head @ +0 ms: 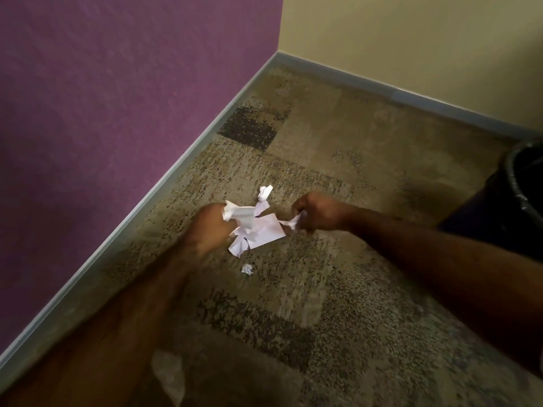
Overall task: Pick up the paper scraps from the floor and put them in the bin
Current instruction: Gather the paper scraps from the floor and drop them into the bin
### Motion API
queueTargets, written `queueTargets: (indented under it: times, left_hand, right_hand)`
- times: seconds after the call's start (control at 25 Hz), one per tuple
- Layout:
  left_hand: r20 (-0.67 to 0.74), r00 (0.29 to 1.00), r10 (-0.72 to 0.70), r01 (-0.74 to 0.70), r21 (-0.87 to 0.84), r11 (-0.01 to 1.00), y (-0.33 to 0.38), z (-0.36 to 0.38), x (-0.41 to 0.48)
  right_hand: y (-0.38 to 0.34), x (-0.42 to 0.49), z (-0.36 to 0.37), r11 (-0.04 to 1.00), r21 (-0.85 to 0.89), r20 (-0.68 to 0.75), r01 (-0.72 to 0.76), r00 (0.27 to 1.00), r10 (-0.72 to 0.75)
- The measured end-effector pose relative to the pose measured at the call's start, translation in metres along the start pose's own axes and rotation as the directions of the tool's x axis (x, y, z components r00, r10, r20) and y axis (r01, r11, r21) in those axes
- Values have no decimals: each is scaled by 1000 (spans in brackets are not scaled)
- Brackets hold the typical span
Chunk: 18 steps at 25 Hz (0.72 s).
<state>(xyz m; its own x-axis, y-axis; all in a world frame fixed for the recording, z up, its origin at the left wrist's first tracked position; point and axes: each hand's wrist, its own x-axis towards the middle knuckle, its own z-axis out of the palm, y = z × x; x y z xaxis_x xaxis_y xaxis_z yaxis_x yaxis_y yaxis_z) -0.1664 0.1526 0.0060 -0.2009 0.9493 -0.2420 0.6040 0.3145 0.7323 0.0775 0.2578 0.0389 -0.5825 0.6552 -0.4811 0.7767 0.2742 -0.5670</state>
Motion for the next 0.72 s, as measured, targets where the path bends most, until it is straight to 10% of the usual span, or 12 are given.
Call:
queueTargets:
  times: [0.32, 0.72]
  left_hand:
    - [201, 920, 337, -317, -126, 940, 220, 13, -16]
    - [488, 689, 536, -429, -323, 844, 465, 175, -90]
  right_hand:
    - [2, -180, -159, 948, -18, -74, -317, 946, 315]
    - [74, -367, -214, 573, 36, -416, -819, 509, 754]
